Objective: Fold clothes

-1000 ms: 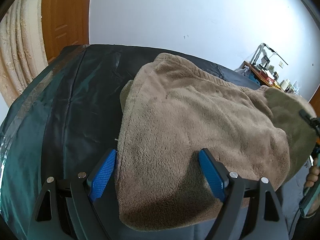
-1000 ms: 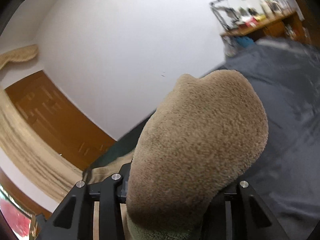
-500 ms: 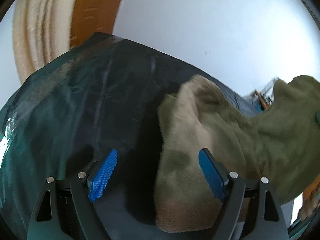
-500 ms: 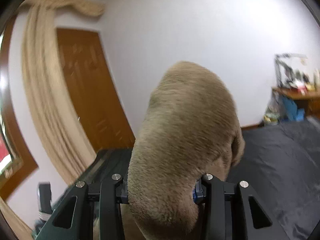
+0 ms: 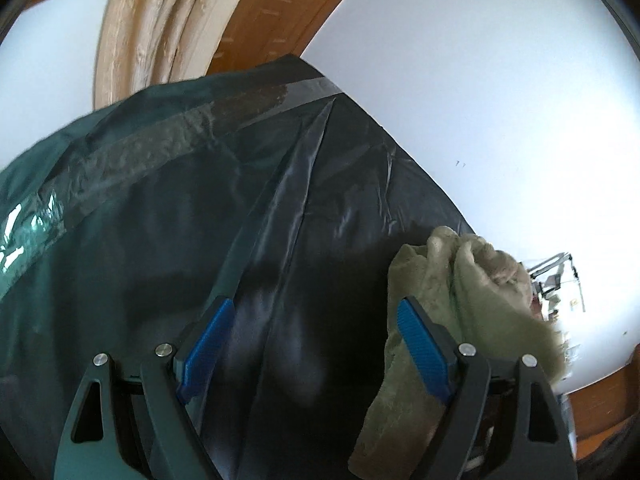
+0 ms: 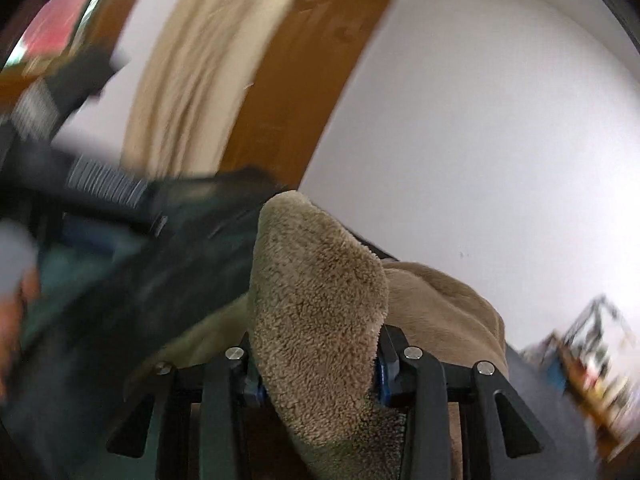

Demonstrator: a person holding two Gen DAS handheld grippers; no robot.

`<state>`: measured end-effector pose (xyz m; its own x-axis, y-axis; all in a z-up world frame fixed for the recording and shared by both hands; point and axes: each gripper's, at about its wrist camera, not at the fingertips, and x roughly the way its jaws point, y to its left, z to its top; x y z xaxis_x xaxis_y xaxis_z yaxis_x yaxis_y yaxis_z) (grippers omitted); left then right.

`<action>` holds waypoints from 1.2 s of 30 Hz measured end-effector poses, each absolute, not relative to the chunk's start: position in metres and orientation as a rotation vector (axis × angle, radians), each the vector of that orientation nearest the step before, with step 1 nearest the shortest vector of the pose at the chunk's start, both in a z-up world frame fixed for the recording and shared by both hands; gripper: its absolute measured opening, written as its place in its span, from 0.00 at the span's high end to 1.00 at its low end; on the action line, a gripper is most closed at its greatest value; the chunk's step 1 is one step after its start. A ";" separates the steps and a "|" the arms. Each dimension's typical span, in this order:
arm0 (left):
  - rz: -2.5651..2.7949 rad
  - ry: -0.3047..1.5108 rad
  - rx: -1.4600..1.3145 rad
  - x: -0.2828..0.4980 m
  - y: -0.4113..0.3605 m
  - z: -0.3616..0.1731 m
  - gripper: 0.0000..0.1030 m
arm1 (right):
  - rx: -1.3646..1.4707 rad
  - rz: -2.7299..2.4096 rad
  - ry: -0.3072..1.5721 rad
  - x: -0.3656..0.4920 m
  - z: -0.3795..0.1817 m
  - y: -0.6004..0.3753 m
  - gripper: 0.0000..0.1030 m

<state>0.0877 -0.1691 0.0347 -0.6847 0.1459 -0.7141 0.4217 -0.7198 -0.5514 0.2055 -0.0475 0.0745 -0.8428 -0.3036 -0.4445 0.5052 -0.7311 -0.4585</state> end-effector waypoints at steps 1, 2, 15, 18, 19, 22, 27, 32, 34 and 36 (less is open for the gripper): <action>-2.514 1.099 1.162 0.088 -0.170 0.034 0.16 | 0.478 -2.493 0.843 0.210 0.070 -0.050 0.57; -2.514 1.100 1.161 0.088 -0.170 0.035 0.16 | 0.479 -2.460 0.876 0.214 0.065 -0.052 0.49; -2.562 1.065 1.198 0.086 -0.160 0.036 0.16 | 0.664 -2.271 0.485 0.216 0.071 -0.014 0.31; -2.588 1.085 1.227 0.084 -0.156 0.035 0.16 | 0.699 -2.236 0.406 0.211 0.062 -0.008 0.31; -2.595 1.086 1.234 0.083 -0.155 0.035 0.16 | 0.702 -2.227 0.398 0.208 0.055 -0.007 0.31; -2.631 1.068 1.236 0.083 -0.149 0.038 0.16 | 0.709 -2.192 0.376 0.222 0.054 -0.011 0.30; -2.743 1.064 1.215 0.084 -0.137 0.049 0.16 | 0.727 -2.158 0.347 0.226 0.048 -0.008 0.29; -2.851 1.057 1.176 0.086 -0.125 0.060 0.16 | 0.746 -2.140 0.285 0.225 0.045 -0.004 0.28; -2.923 1.019 1.119 0.091 -0.118 0.069 0.16 | 0.745 -2.135 0.280 0.225 0.041 -0.005 0.27; -2.987 0.955 1.075 0.096 -0.109 0.077 0.16 | 0.747 -2.130 0.271 0.225 0.038 -0.005 0.27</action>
